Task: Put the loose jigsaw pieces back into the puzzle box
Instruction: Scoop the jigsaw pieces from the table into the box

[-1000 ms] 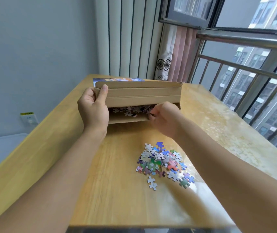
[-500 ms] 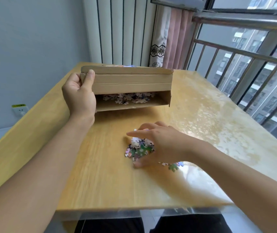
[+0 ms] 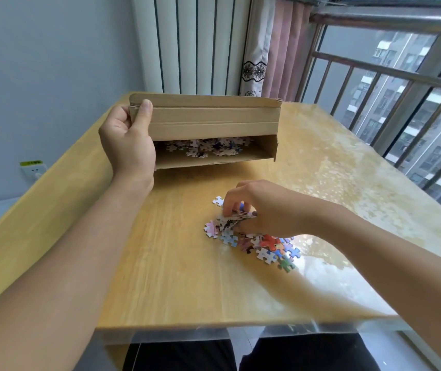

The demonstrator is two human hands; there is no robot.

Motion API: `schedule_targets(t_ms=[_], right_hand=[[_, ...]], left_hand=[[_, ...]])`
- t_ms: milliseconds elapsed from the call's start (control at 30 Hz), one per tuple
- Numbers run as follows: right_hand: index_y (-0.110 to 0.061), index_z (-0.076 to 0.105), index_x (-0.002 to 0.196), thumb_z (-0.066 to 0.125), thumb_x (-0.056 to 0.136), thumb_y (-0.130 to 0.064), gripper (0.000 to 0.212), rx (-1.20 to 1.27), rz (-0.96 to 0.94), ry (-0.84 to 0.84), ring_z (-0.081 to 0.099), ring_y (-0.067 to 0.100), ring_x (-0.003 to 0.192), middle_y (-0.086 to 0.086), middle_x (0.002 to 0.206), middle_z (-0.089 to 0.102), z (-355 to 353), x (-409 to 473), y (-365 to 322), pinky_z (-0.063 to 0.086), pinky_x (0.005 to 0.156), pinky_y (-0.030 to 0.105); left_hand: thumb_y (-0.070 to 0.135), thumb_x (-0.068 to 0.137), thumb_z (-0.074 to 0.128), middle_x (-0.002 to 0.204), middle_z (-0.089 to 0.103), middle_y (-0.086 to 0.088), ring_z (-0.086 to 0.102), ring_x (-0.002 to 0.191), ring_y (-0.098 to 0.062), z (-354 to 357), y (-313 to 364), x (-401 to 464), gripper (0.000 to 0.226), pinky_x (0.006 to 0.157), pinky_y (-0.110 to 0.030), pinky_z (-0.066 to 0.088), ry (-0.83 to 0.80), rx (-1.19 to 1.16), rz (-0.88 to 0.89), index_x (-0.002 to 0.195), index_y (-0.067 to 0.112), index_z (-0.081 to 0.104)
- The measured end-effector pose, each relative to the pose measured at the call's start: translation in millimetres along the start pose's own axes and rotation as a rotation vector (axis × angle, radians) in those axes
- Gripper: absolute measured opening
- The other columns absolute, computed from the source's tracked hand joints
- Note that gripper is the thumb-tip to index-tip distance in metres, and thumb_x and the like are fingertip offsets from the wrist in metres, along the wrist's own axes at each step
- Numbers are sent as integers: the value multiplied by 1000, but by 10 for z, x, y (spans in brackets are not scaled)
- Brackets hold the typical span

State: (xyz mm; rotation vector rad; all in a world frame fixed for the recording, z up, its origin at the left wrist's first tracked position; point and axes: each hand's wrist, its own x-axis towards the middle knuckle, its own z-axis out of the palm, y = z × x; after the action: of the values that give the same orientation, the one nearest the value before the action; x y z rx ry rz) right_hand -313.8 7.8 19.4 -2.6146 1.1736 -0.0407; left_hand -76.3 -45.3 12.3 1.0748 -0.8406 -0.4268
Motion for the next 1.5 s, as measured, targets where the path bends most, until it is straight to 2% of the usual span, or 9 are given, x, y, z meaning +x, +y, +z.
schedule_targets(t_ms=[133, 367, 500, 633, 767, 1000, 1133, 1333, 1500], right_hand=[[-21, 70, 114, 74, 90, -20, 24, -2, -11, 69, 55, 9, 87, -12, 102, 62, 20, 0, 33, 44, 69, 14], [-13, 77, 97, 83, 80, -15, 18, 218, 93, 167, 68, 20, 77, 4, 88, 75, 64, 29, 175, 56, 73, 37], [5, 70, 93, 86, 75, -6, 26, 826, 337, 153, 64, 23, 72, 26, 90, 71, 16, 61, 209, 57, 78, 48], [2, 60, 91, 69, 87, 7, 10, 1571, 526, 255, 61, 12, 76, 11, 91, 60, -146, 252, 93, 61, 69, 20], [5, 59, 105, 65, 90, 9, 17, 1884, 713, 424, 60, 17, 79, 19, 113, 52, -215, 609, 23, 61, 60, 21], [7, 54, 119, 59, 95, 5, 24, 2138, 746, 657, 60, 36, 109, 27, 124, 51, -374, 800, -157, 57, 94, 38], [-4, 47, 139, 56, 96, -32, 52, 2454, 473, 707, 59, 35, 121, 19, 135, 58, -369, 979, -110, 45, 107, 48], [-18, 22, 160, 32, 82, -85, 103, 2357, 186, 584, 24, 22, 152, 7, 165, 26, -333, 1033, -133, 18, 123, 41], [-18, 45, 146, 45, 93, -71, 75, 1902, 317, 595, 56, 10, 122, -6, 137, 60, -249, 887, -107, 35, 110, 25]], left_hand=[[41, 91, 67, 62, 51, 13, 44, 66, -29, -4, -3, -7, 35, 56, -44, 40, -3, -7, 5, 66, 22, 52], [46, 89, 67, 68, 51, 2, 43, 65, -32, -5, -22, -1, 37, 57, -46, 40, -3, -9, 13, 68, 20, 51], [46, 89, 67, 68, 51, 2, 43, 65, -32, -5, -39, 12, 39, 57, -47, 40, -7, -29, 3, 69, 17, 52], [46, 88, 68, 70, 50, -4, 40, 64, -34, -3, -49, 17, 48, 58, -50, 40, -2, -55, 0, 74, 3, 52], [45, 88, 69, 68, 49, -1, 39, 64, -33, -1, -36, 13, 47, 57, -53, 40, -11, -56, -4, 73, 5, 51], [46, 87, 68, 72, 47, -8, 36, 64, -37, -19, -45, 42, 55, 53, -56, 39, -4, -55, -7, 80, -5, 49], [47, 87, 68, 72, 43, -9, 39, 64, -50, -20, -11, 25, 59, 52, -58, 39, -16, -49, 9, 82, -8, 46], [52, 84, 67, 72, 46, -6, 41, 64, -53, -38, 8, 34, 61, 54, -59, 42, -24, -49, 6, 81, -6, 48], [47, 88, 67, 72, 44, -8, 39, 62, -52, -36, 38, 17, 61, 50, -57, 41, -21, -67, 15, 84, -10, 47]])
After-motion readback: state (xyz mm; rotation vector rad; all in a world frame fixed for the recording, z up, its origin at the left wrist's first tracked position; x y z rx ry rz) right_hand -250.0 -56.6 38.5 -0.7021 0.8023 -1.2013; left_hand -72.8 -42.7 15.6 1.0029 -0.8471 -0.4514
